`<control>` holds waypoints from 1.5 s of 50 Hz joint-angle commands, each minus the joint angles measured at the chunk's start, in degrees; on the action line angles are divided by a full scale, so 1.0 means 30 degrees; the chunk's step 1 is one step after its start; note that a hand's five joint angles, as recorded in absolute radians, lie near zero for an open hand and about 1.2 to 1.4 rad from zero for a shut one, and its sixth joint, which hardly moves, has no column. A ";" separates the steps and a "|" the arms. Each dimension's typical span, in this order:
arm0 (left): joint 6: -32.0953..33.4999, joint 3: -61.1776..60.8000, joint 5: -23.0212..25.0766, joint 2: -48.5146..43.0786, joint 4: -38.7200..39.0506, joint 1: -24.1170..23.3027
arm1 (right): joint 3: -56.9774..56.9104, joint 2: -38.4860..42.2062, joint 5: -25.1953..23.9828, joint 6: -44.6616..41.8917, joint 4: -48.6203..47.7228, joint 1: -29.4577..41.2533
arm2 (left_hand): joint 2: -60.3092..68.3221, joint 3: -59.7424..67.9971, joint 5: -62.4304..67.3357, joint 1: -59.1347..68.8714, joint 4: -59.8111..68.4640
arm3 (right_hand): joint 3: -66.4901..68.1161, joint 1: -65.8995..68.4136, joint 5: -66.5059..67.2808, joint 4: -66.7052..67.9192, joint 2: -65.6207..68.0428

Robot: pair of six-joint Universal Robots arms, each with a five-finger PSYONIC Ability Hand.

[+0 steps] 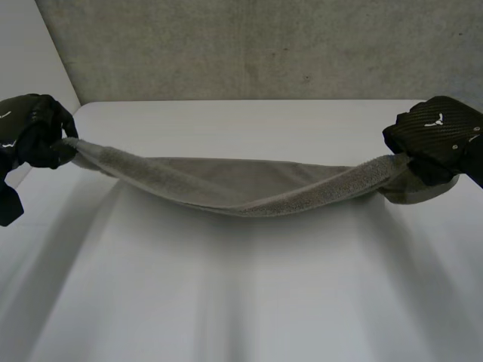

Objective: Fold the towel.

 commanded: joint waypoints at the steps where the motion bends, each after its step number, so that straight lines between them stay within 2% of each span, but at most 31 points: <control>1: 0.0185 0.1284 -0.0358 -0.3768 0.0612 -0.0780 | -0.1458 0.3760 0.0067 -0.1232 -0.0657 0.0266 | 0.0900 0.0874 0.1885 0.2560 0.0639 | 0.0969 0.1327 0.1152 0.1042 0.1110; 5: 0.0185 0.3560 -0.0736 -0.7009 0.0758 -0.1627 | -0.3016 0.5586 0.0566 -0.1470 -0.0864 0.0413 | 0.0900 0.0874 0.1885 0.2560 0.0639 | 0.0969 0.1327 0.1152 0.1042 0.1110; 6: 0.0185 0.3569 -0.0739 -0.7020 0.0758 -0.1630 | -0.3887 0.6514 0.0972 -0.1441 -0.0951 0.0558 | 0.0900 0.0874 0.1885 0.2560 0.0639 | 0.0969 0.1327 0.1152 0.1042 0.1110; 8: 0.0214 0.5754 -0.1496 -0.9293 0.0613 -0.2096 | -0.4862 0.7461 0.1416 -0.1411 -0.1098 0.0765 | 0.0900 0.0874 0.1885 0.2560 0.0639 | 0.0969 0.1327 0.1152 0.1042 0.1110; 10: 0.0214 0.6869 -0.2022 -1.0320 0.0554 -0.2244 | -0.6669 0.9122 0.2406 -0.1382 -0.1419 0.1260 | 0.0900 0.0874 0.1885 0.2560 0.0639 | 0.0969 0.1327 0.1152 0.1042 0.1110; 16: 0.0272 1.0883 -0.3198 -1.3809 -0.0234 -0.2508 | -0.8876 1.1182 0.3466 -0.0913 -0.1977 0.1819 | 0.0900 0.0874 0.1885 0.2560 0.0639 | 0.0969 0.1327 0.1152 0.1042 0.1110; 20: 0.0535 1.3317 -0.3346 -1.5773 -0.1377 -0.3122 | -1.0745 1.2963 0.3992 -0.0329 -0.2649 0.2432 | 0.0900 0.0874 0.1885 0.2560 0.0639 | 0.0969 0.1327 0.1152 0.1042 0.1110; 27: 0.0858 1.5288 -0.3551 -1.7684 -0.1586 -0.3564 | -1.3061 1.5483 0.4900 -0.0239 -0.3324 0.3020 | 0.0900 0.0874 0.1885 0.2560 0.0639 | 0.0969 0.1327 0.1152 0.1042 0.1110; 31: 0.0858 1.6194 -0.4223 -1.8765 -0.1586 -0.3593 | -1.4233 1.6890 0.5136 -0.0239 -0.3471 0.3342 | 0.0900 0.0874 0.1885 0.2560 0.0639 | 0.0969 0.1327 0.1152 0.1042 0.1110; 32: 0.0858 1.6428 -0.4370 -1.9058 -0.1615 -0.3593 | -1.4237 1.6895 0.5136 -0.0239 -0.3471 0.3343 | -0.1258 -0.1284 -0.0273 0.0403 -0.1519 | 0.0969 0.1327 0.1152 0.1042 0.1110; 33: 0.0858 1.6431 -0.4371 -1.9061 -0.1615 -0.3593 | -1.4556 1.7330 0.5223 -0.0239 -0.3471 0.3430 | -0.1279 -0.1305 -0.0294 0.0381 -0.1540 | -0.3230 -0.2872 -0.3047 -0.3157 -0.3089; 34: 0.0858 1.6663 -0.4429 -1.9293 -0.1615 -0.3622 | -1.4559 1.7334 0.5224 -0.0239 -0.3471 0.3431 | -0.7219 -0.7245 -0.6234 -0.5559 -0.7480 | -0.3272 -0.2914 -0.3089 -0.3199 -0.3131; 35: 0.0858 1.6665 -0.4430 -1.9295 -0.1615 -0.3622 | -1.4907 1.7711 0.5427 -0.0268 -0.3471 0.3489 | -0.7278 -0.7304 -0.6293 -0.5618 -0.7539 | -1.1488 -1.1130 -1.1304 -1.1415 -1.1346; 36: 0.0858 1.6897 -0.4517 -1.9469 -0.1644 -0.3622 | -1.5288 1.8121 0.5835 -0.0297 -0.3500 0.3547 | -1.4384 -1.4410 -1.3399 -1.2724 -1.4645 | -1.9453 -1.9094 -1.9269 -1.9380 -1.9311; 37: 0.0858 1.7073 -0.4663 -1.9558 -0.1702 -0.3622 | -1.5292 1.8125 0.5840 -0.0298 -0.3501 0.3548 | -1.8785 -1.8811 -1.7800 -1.7125 -1.9046 | -1.9533 -1.9174 -1.9349 -1.9459 -1.9391; 38: 0.0858 1.7075 -0.4664 -1.9559 -0.1703 -0.3622 | -1.5814 1.8473 0.6449 -0.0269 -0.3588 0.3606 | -1.8829 -1.8855 -1.7844 -1.7169 -1.9090 | -2.2365 -2.2006 -2.2181 -2.2292 -2.2223; 39: 0.0858 1.7220 -0.4925 -1.9559 -0.1761 -0.3622 | -1.6428 1.8767 0.7122 -0.0268 -0.3763 0.3636 | -1.9662 -1.9688 -1.8677 -1.8002 -1.9923 | -2.2365 -2.2006 -2.2181 -2.2292 -2.2223; 43: 0.0858 1.7368 -0.5631 -1.9383 -0.1761 -0.3622 | -1.7368 1.8916 0.8062 -0.0123 -0.4056 0.3636 | -1.9951 -1.9977 -1.8966 -1.8291 -2.0212 | -2.2365 -2.2006 -2.2181 -2.2292 -2.2223; 48: 0.0858 1.7340 -0.6567 -1.8362 -0.1732 -0.3622 | -1.7958 1.8447 0.8095 -0.0151 -0.4116 0.3636 | -1.9951 -1.9977 -1.8966 -1.8291 -2.0212 | -2.2365 -2.2006 -2.2181 -2.2292 -2.2223; 53: 0.0858 1.6901 -0.6569 -1.7219 -0.1819 -0.3622 | -1.8016 1.7334 0.6894 -0.0181 -0.4116 0.3460 | -1.9951 -1.9977 -1.8966 -1.8291 -2.0212 | -2.2365 -2.2006 -2.2181 -2.2292 -2.2223; 55: 0.0858 1.6580 -0.6569 -1.6867 -0.1849 -0.3622 | -1.7725 1.6838 0.5117 -0.0181 -0.3970 0.3372 | -1.9951 -1.9977 -1.8966 -1.8291 -2.0212 | -2.2365 -2.2006 -2.2181 -2.2292 -2.2223; 56: 0.0858 1.6577 -0.6569 -1.6864 -0.1849 -0.3622 | -1.7723 1.6836 0.5107 -0.0181 -0.3969 0.3372 | -1.9951 -1.9977 -1.8966 -1.8291 -2.0212 | -2.2365 -2.2006 -2.2181 -2.2292 -2.2223; 58: 0.0888 1.5616 -0.6540 -1.5989 -0.1850 -0.3622 | -1.7461 1.6603 0.3736 -0.0442 -0.3940 0.3343 | -1.9951 -1.9977 -1.8966 -1.8291 -2.0212 | -2.2365 -2.2006 -2.2181 -2.2292 -2.2223; 70: 0.0888 1.2563 -0.6422 -1.4256 -0.1732 -0.3739 | -1.6669 1.6983 0.2968 -0.1294 -0.2827 0.1761 | -1.9951 -1.9977 -1.8966 -1.8291 -2.0212 | -2.2365 -2.2006 -2.2181 -2.2292 -2.2223; 72: 0.0917 1.2358 -0.6422 -1.4227 -0.1644 -0.3739 | -1.6872 1.7595 0.3142 -0.2314 -0.2739 0.1469 | -1.9951 -1.9977 -1.8966 -1.8291 -2.0212 | -1.2738 -1.2380 -1.2554 -1.2665 -1.2596; 73: 0.0917 1.2242 -0.6422 -1.4285 -0.1644 -0.3739 | -1.6874 1.7598 0.3144 -0.2319 -0.2739 0.1468 | -1.9951 -1.9977 -1.8966 -1.8291 -2.0212 | -1.2693 -1.2335 -1.2509 -1.2620 -1.2551; 74: 0.0917 1.2183 -0.6422 -1.4344 -0.1644 -0.3739 | -1.7048 1.7859 0.3434 -0.2609 -0.2768 0.1323 | -1.9951 -1.9977 -1.8966 -1.8291 -2.0212 | -0.9362 -0.9004 -0.9178 -0.9289 -0.9220; 75: 0.0917 1.2183 -0.6422 -1.4344 -0.1644 -0.3739 | -1.7195 1.7977 0.3524 -0.2728 -0.2826 0.1176 | -1.9951 -1.9977 -1.8966 -1.8291 -2.0212 | -1.0106 -0.9747 -0.9922 -1.0033 -0.9964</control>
